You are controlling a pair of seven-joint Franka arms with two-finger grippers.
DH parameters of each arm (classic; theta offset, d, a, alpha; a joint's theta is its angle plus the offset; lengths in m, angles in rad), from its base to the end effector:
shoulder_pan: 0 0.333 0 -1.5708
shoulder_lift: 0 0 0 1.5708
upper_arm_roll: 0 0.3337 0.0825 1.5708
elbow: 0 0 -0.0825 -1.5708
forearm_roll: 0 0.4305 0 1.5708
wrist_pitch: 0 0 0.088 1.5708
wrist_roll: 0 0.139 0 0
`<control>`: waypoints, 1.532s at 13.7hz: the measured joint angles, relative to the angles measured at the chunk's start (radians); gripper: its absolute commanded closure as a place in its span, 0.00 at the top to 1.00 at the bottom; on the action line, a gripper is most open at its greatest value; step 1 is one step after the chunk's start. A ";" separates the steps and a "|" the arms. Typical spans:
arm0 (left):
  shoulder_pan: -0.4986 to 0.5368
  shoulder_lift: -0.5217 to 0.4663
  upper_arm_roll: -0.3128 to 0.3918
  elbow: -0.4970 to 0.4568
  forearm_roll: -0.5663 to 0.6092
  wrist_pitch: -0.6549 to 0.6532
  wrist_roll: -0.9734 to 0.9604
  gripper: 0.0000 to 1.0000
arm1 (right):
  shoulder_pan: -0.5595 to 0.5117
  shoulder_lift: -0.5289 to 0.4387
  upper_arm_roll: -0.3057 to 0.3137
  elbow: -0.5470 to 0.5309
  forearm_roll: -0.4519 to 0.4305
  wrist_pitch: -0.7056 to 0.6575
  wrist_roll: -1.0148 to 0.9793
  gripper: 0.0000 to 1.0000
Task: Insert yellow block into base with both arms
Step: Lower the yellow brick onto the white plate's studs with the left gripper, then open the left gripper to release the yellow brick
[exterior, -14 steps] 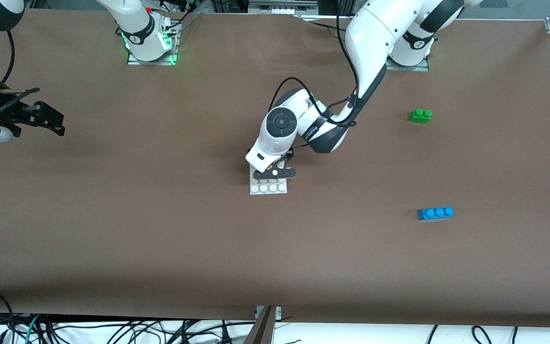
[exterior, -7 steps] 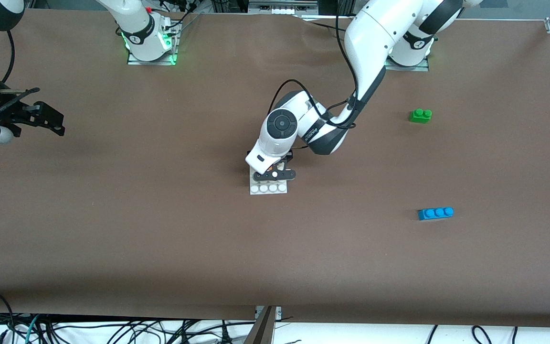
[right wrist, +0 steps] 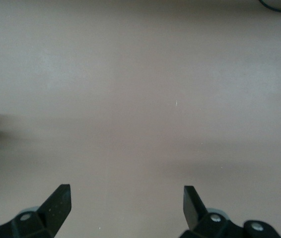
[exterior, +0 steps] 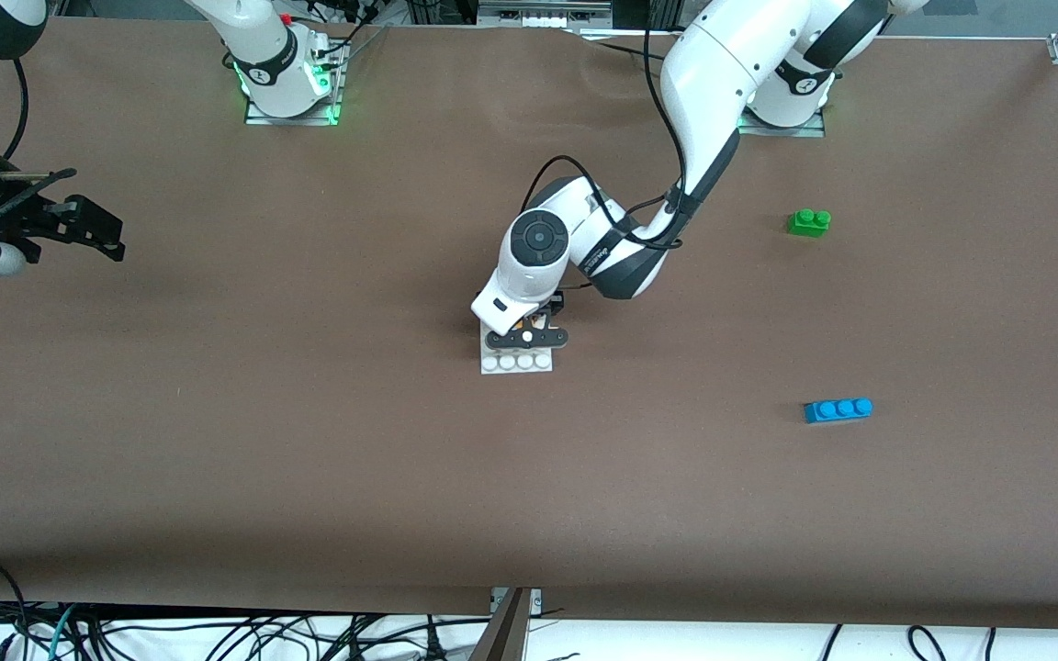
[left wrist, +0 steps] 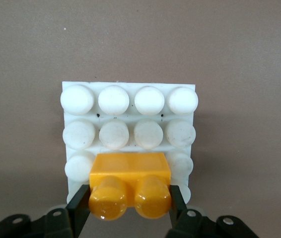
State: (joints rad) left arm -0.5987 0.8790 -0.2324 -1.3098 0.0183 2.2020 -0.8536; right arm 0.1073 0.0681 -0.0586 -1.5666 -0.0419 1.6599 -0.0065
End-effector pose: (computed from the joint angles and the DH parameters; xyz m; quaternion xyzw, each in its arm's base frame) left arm 0.5678 -0.5647 0.1754 0.9954 0.0482 -0.0490 0.0666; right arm 0.6308 0.0263 0.5786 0.9992 0.0293 0.0131 0.0226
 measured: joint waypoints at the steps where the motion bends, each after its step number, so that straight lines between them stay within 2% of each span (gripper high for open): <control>1: 0.000 0.002 0.000 0.001 0.000 0.001 0.000 0.40 | 0.000 0.000 0.000 0.000 0.000 0.000 0.000 1.00; 2: 0.000 0.004 0.000 0.002 0.000 0.002 0.000 0.46 | 0.000 0.000 0.000 0.000 0.000 0.000 0.000 1.00; 4: 0.000 0.007 0.000 0.004 0.000 0.002 -0.013 0.69 | 0.000 0.000 0.000 0.000 0.000 0.000 0.000 1.00; 5: 0.000 0.006 0.000 0.005 0.000 0.002 -0.026 1.00 | 0.000 0.000 0.000 0.000 0.000 0.000 0.000 1.00; 15: 0.020 -0.061 0.006 0.035 0.000 -0.070 -0.046 1.00 | 0.000 0.000 0.000 0.000 0.000 0.000 0.000 1.00; 19: 0.050 -0.191 0.010 0.015 0.000 -0.240 -0.047 1.00 | 0.000 0.000 0.000 0.001 0.000 0.000 0.000 1.00; 21: 0.078 -0.268 0.036 -0.010 0.000 -0.321 -0.047 1.00 | 0.000 0.000 0.000 0.001 0.000 0.000 0.000 1.00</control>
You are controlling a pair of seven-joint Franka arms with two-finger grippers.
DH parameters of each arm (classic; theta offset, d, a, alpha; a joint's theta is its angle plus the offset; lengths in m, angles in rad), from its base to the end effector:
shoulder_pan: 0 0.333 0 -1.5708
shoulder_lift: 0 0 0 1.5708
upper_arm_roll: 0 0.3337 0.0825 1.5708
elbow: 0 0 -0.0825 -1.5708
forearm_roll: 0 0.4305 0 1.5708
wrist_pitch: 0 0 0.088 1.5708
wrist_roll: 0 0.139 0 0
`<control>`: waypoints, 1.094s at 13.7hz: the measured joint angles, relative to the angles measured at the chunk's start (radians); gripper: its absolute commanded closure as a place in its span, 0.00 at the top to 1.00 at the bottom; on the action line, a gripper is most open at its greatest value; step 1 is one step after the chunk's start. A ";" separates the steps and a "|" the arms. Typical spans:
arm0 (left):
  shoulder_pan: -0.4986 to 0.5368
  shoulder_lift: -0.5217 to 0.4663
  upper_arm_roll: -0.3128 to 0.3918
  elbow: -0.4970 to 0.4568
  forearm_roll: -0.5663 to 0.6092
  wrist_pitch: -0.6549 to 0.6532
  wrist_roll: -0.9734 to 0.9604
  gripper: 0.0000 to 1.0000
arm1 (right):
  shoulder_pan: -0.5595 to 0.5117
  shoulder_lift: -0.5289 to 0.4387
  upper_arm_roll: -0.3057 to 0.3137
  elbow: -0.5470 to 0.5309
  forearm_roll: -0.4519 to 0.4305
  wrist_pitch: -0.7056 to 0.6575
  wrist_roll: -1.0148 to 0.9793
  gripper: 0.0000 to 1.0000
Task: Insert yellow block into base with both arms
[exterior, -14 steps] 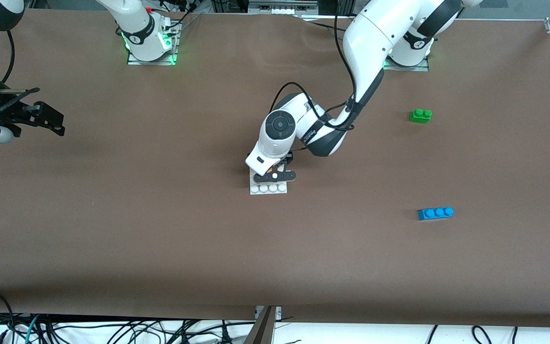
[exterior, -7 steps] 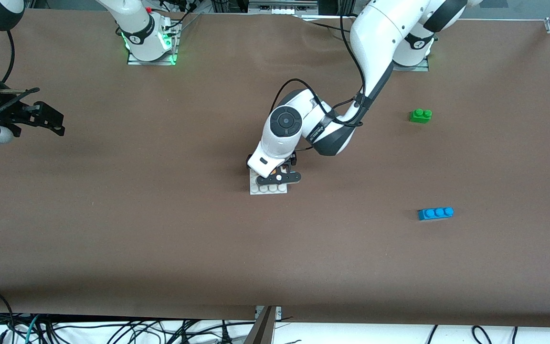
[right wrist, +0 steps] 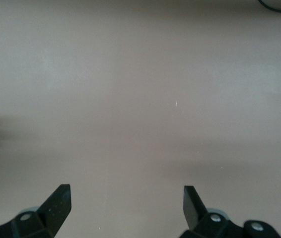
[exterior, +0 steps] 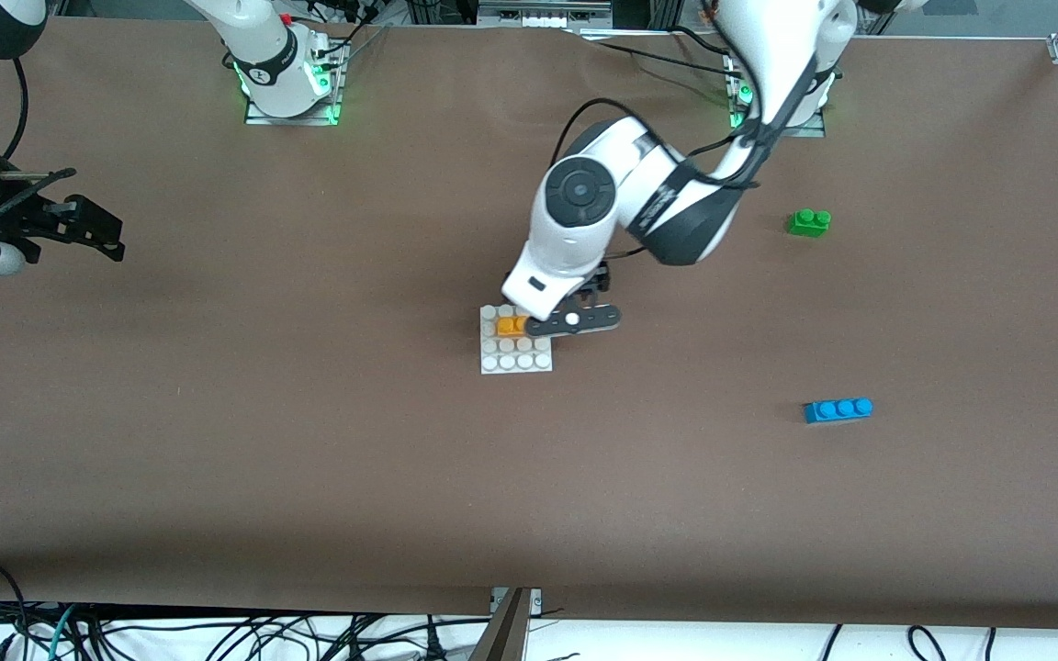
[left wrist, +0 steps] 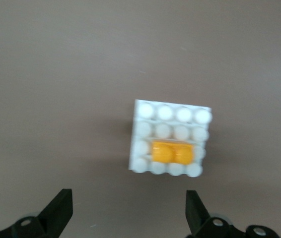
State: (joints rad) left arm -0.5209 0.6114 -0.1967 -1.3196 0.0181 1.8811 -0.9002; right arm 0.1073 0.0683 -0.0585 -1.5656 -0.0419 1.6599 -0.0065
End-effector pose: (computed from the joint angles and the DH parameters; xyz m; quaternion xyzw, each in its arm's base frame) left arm 0.6012 -0.4842 0.3479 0.9932 0.1044 -0.0481 0.0191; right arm 0.6310 0.0264 0.5790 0.9992 0.0293 0.0135 0.0226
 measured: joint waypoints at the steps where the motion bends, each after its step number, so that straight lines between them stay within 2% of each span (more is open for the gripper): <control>1: 0.012 -0.033 0.022 -0.008 0.000 -0.041 0.004 1.00 | 0.000 0.000 0.000 0.000 0.000 0.000 0.000 1.00; 3: 0.043 -0.094 0.050 -0.017 0.000 -0.147 0.022 1.00 | 0.000 0.000 0.000 0.000 0.000 0.000 0.000 1.00; 7: 0.114 -0.238 0.056 -0.018 0.000 -0.401 0.074 1.00 | 0.000 0.000 0.000 0.001 0.000 0.000 0.000 1.00; 10: 0.224 -0.353 0.062 -0.021 0.000 -0.555 0.197 1.00 | 0.000 0.001 0.000 0.001 0.000 0.000 0.000 1.00; 12: 0.301 -0.413 0.066 -0.025 0.007 -0.620 0.274 1.00 | 0.000 0.001 0.001 0.001 0.000 0.000 0.000 1.00; 15: 0.401 -0.480 0.078 -0.036 0.027 -0.645 0.486 1.00 | 0.000 0.001 0.001 0.001 0.000 0.000 0.000 1.00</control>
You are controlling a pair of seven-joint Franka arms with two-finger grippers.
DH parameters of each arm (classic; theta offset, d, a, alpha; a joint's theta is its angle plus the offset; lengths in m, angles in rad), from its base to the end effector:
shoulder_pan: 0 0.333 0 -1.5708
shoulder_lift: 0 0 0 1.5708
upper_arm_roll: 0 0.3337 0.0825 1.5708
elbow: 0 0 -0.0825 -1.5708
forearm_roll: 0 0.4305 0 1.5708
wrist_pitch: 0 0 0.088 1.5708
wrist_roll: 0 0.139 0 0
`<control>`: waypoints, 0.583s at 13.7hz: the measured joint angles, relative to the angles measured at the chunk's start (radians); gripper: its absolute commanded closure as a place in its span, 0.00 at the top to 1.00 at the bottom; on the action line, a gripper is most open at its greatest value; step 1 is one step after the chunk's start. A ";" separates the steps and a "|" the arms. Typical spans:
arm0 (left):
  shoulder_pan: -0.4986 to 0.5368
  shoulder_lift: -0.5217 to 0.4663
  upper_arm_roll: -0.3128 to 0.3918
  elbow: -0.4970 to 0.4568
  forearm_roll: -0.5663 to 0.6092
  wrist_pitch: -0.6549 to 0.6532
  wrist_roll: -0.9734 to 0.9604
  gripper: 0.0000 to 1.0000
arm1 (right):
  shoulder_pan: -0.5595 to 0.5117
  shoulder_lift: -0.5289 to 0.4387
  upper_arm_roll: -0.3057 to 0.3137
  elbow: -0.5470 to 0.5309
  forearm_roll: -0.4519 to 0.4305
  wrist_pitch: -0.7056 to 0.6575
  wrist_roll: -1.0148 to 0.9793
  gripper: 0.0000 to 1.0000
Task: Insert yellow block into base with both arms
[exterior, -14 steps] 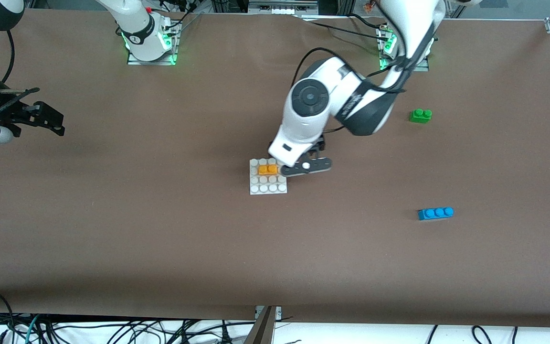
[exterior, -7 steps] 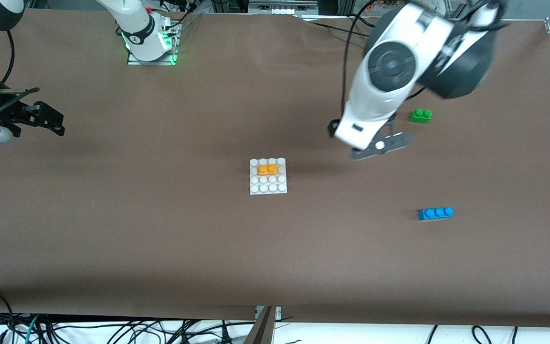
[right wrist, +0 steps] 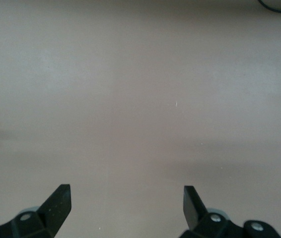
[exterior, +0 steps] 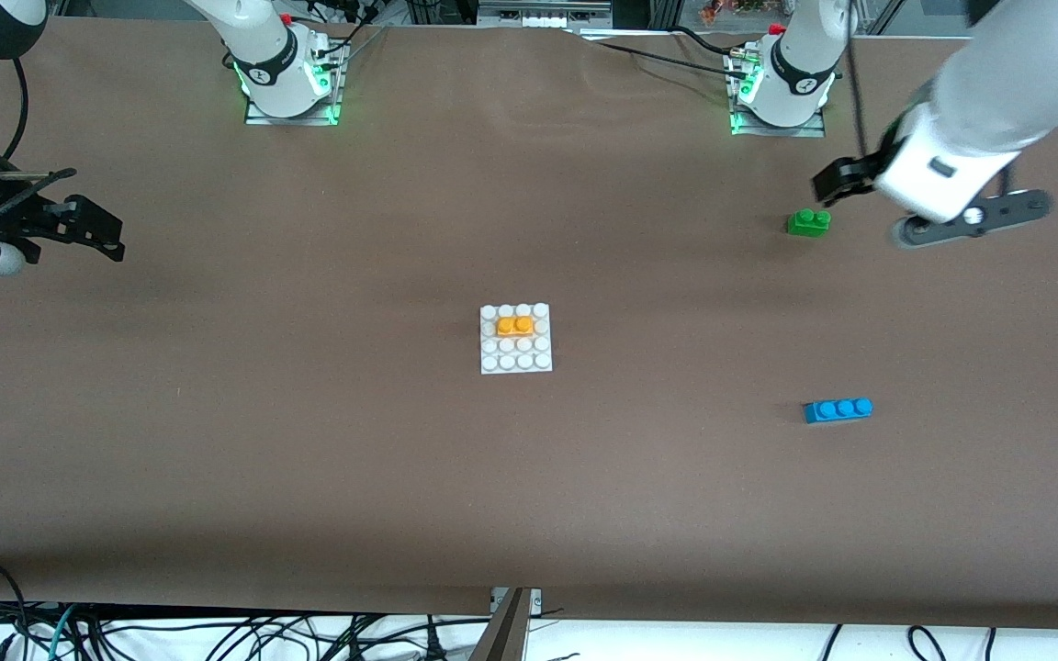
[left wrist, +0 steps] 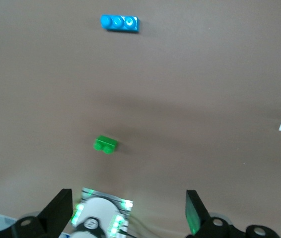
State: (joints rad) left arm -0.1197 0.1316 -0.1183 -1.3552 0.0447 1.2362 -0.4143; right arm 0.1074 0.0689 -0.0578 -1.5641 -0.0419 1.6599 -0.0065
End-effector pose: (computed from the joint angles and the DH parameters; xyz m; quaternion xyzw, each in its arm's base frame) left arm 0.5841 -0.1292 0.6154 -0.9879 -0.0915 0.1134 0.0533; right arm 0.6312 0.0269 0.5794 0.9992 0.0297 0.0140 0.0226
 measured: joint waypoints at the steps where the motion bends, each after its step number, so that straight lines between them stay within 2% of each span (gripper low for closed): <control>1: 0.024 -0.019 0.018 -0.009 0.000 0.000 0.061 1.00 | 0.000 0.000 0.000 0.000 0.000 0.000 0.000 1.00; 4: 0.080 -0.068 0.061 -0.054 0.000 0.010 0.207 1.00 | 0.000 0.000 0.000 0.000 0.000 0.000 0.000 1.00; 8: 0.121 -0.112 0.113 -0.196 -0.030 0.137 0.329 1.00 | 0.000 0.000 0.000 0.000 0.000 0.000 0.000 1.00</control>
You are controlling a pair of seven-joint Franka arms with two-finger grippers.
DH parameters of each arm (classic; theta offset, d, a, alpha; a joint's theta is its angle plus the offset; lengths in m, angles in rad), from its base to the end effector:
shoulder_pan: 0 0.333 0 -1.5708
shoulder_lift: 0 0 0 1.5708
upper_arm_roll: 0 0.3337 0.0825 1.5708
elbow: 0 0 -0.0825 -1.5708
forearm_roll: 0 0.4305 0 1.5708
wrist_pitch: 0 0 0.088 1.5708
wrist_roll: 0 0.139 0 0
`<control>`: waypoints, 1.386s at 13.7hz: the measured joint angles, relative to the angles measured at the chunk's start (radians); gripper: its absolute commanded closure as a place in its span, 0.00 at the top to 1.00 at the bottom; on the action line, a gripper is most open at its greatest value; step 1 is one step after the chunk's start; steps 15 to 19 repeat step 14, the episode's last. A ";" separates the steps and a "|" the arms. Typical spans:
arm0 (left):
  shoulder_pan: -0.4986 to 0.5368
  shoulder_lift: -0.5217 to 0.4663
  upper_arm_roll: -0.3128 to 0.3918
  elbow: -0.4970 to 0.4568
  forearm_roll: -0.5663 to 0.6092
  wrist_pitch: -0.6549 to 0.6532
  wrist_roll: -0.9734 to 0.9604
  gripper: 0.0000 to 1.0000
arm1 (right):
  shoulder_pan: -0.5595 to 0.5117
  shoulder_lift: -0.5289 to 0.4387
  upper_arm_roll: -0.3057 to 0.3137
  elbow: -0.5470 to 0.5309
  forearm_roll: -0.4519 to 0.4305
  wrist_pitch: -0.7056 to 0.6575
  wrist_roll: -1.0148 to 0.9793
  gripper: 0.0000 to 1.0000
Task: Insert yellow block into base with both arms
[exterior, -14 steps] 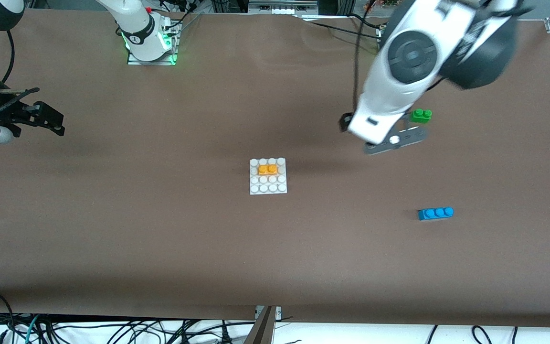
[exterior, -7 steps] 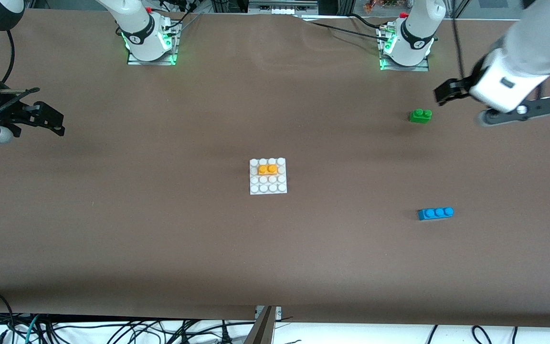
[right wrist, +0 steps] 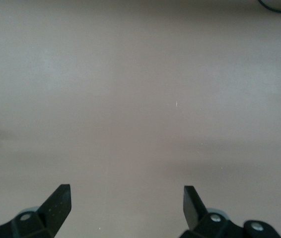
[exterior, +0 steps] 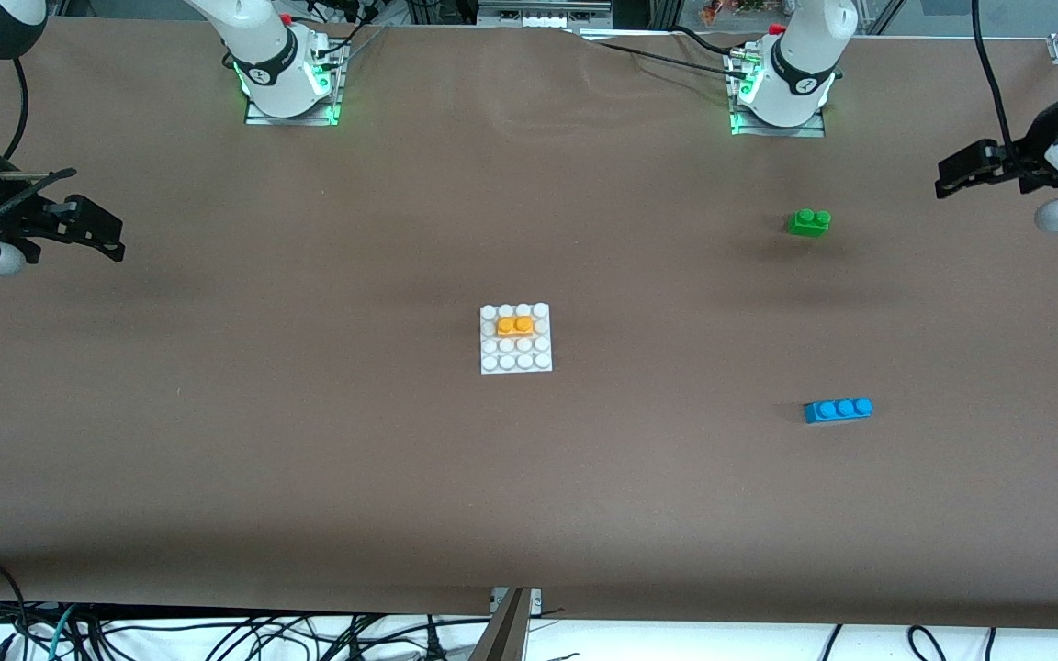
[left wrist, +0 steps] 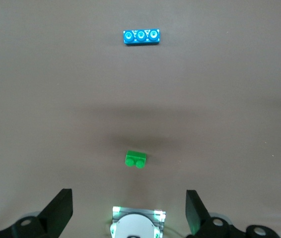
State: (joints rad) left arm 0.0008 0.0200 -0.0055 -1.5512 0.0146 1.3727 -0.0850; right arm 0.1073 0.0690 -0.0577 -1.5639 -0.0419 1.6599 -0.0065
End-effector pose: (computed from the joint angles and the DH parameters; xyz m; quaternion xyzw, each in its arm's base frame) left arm 0.5786 -0.0004 0.5937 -0.9942 -0.0407 0.0987 0.0116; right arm 0.6312 0.0269 0.5795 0.9992 0.0297 0.0140 0.0226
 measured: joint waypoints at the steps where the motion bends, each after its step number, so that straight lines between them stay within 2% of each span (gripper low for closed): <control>1: 0.001 -0.001 0.005 -0.028 -0.002 0.023 0.006 1.00 | 0.000 0.000 0.000 0.000 0.000 0.000 0.000 1.00; 3: 0.000 -0.001 0.004 -0.053 -0.003 0.043 0.008 1.00 | 0.000 0.000 0.000 0.000 0.000 0.000 0.000 1.00; 19: 0.006 -0.009 0.015 -0.054 -0.033 0.047 0.031 1.00 | 0.000 0.000 0.000 0.000 0.000 0.000 0.000 1.00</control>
